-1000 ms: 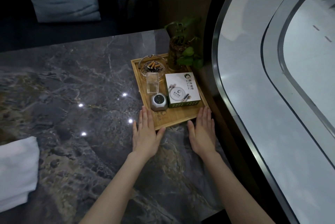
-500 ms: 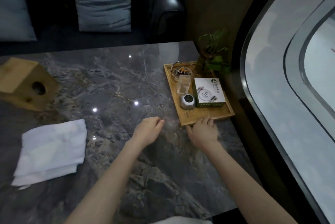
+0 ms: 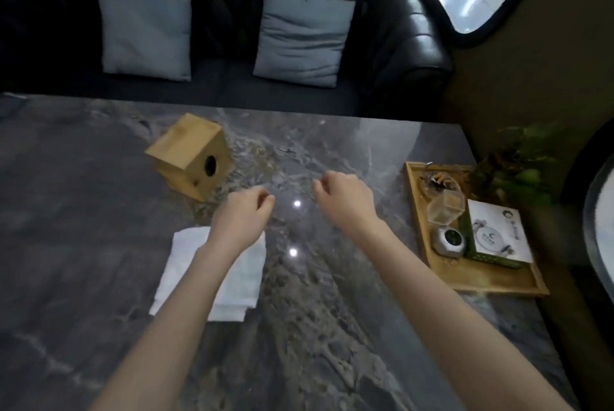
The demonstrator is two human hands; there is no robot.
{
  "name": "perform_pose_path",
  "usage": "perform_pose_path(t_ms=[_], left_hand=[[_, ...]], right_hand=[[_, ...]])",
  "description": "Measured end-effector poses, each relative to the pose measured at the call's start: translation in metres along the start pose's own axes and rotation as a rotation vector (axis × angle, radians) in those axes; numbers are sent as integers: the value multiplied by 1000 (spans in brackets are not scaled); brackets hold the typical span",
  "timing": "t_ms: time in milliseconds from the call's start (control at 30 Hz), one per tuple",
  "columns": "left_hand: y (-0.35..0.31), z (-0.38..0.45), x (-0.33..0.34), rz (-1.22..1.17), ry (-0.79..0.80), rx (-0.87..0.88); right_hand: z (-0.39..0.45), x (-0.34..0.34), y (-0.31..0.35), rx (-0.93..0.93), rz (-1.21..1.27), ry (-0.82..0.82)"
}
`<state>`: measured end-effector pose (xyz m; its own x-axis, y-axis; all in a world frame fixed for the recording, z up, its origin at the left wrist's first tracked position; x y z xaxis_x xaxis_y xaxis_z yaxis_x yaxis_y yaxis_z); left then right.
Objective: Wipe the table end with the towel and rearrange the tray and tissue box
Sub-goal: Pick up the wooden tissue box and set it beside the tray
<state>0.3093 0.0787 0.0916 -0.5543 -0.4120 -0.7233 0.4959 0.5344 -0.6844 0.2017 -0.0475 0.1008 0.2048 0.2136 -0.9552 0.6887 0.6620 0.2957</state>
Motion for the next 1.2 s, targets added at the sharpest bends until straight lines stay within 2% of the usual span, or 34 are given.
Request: perform_pose_path(t_ms=[167, 267, 400, 500, 633, 733, 1000, 1200], left_hand=[[33, 34, -62, -83, -277, -23], [61, 49, -79, -81, -373, -48], [104, 65, -84, -63, -440, -166], [135, 71, -81, -308, -489, -315], [171, 81, -64, -800, -527, -455], [179, 83, -57, -939, -535, -492], [182, 81, -58, -1046, -557, -541], [153, 74, -65, -1105, -542, -493]], right_hand=[[61, 10, 73, -102, 173, 58], [92, 34, 105, -128, 313, 149], [124, 77, 133, -135, 485, 244], [136, 111, 148, -118, 600, 349], [135, 144, 159, -64, 779, 449], [132, 158, 156, -11, 914, 487], [135, 151, 157, -25, 867, 540], [132, 119, 147, -22, 819, 465]])
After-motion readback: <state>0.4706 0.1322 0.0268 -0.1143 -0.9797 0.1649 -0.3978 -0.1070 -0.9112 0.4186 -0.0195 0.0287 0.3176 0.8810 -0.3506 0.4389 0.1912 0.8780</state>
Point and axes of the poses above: each hand's wrist, its own z-axis towards the middle knuckle, its own x-axis out of the palm, y = z × x, the point moved 8 cm from there along z, towards the middle knuckle, and after that the axes turned 8 degrees about -z, right-handed, at the moved point
